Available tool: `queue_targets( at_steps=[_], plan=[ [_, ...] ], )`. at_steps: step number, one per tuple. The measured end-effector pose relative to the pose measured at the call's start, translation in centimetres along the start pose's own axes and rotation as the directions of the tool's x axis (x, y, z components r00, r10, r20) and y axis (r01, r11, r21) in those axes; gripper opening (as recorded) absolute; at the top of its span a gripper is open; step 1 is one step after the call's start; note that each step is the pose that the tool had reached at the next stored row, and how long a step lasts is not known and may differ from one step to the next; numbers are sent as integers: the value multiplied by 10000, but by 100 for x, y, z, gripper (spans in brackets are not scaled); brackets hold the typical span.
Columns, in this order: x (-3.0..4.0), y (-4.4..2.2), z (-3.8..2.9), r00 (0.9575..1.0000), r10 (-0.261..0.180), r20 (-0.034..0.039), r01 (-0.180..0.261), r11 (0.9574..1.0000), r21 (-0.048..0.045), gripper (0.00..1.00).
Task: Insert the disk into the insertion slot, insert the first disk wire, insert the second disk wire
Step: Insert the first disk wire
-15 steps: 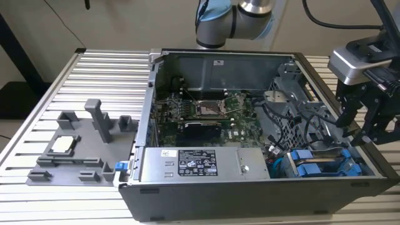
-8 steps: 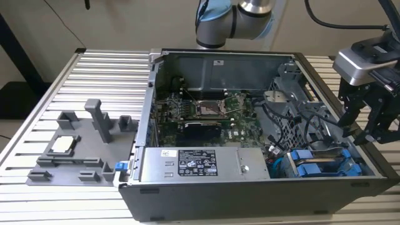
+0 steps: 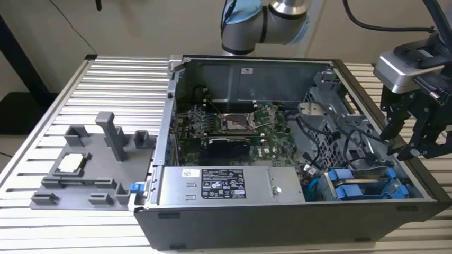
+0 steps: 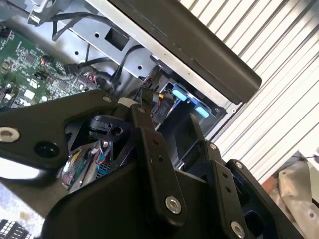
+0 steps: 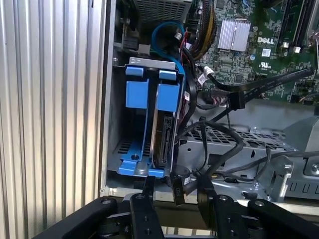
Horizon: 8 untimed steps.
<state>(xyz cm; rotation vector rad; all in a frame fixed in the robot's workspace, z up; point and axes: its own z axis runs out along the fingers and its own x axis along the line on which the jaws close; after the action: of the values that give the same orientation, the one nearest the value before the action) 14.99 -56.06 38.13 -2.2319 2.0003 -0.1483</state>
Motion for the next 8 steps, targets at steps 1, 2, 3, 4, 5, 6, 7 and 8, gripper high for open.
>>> queue_targets(
  at_steps=[1,2,3,4,5,6,7,8],
  plan=[
    [0,0,0,10000,-2,-1,2,10000,0,47],
    [0,0,0,10000,-3,0,3,10000,0,47],
    [0,0,0,10000,-5,0,5,10000,0,47],
    [0,0,0,10000,-7,0,7,10000,0,47],
    [0,0,0,10000,-8,1,8,10000,0,47],
    [0,0,0,10000,-10,2,10,10000,0,47],
    [0,0,0,10000,-12,2,12,10000,0,47],
    [0,0,0,10000,-13,2,13,10000,0,45]
  ],
)
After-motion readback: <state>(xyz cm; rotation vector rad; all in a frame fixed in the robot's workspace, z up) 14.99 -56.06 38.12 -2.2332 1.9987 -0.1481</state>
